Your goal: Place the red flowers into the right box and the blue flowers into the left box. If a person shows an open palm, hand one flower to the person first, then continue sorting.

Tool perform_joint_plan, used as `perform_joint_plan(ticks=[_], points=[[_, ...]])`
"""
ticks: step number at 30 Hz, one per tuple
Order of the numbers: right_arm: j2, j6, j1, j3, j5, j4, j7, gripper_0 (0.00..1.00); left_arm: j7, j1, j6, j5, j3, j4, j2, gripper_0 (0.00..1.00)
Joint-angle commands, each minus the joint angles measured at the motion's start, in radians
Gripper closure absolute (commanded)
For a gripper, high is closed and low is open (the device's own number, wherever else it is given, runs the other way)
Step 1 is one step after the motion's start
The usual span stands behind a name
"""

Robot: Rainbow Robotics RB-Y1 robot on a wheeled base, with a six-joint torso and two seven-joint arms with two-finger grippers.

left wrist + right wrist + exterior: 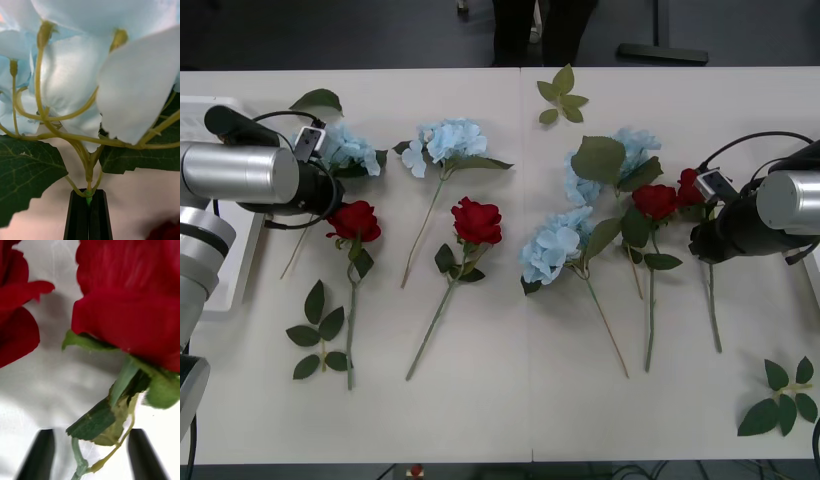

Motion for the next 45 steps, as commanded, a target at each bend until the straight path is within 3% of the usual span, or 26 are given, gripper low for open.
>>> perform_joint_plan(ticks=[1, 11, 16, 24, 30, 34, 38, 45], points=[[0.017, -0.009, -0.007, -0.005, 0.011, -0.015, -0.046, 1.0, -0.048, -0.116, 0.16, 0.011, 0.112, -0.044, -0.001, 1.0], [0.02, -0.029, -0.02, -0.005, 0.023, -0.015, -0.049, 1.0, -0.056, -0.196, 0.497, 0.034, 0.372, -0.278, 0.067, 1.0], [-0.009, 0.018, -0.07, -0.034, -0.02, -0.016, -0.039, 1.0, -0.123, -0.179, 0.522, 0.034, 0.398, -0.291, 0.196, 1.0], [-0.184, 0.115, -0.205, -0.083, -0.202, -0.015, -0.005, 1.0, -0.278, 0.017, 0.327, 0.052, 0.405, -0.279, 0.41, 1.0], [-0.33, 0.101, -0.239, -0.072, -0.189, -0.015, 0.133, 1.0, -0.321, 0.18, 0.094, 0.062, 0.461, -0.216, 0.432, 1.0], [-0.36, 0.069, -0.233, -0.072, -0.092, -0.01, 0.239, 1.0, -0.333, 0.215, -0.027, 0.066, 0.453, -0.123, 0.43, 1.0], [-0.36, 0.037, -0.231, -0.071, 0.012, 0.005, 0.286, 1.0, -0.335, 0.215, -0.061, 0.069, 0.433, -0.074, 0.43, 1.0], [-0.36, -0.166, -0.231, -0.062, 0.189, 0.165, 0.398, 1.0, -0.322, 0.216, -0.104, 0.06, 0.373, -0.026, 0.387, 1.0]])
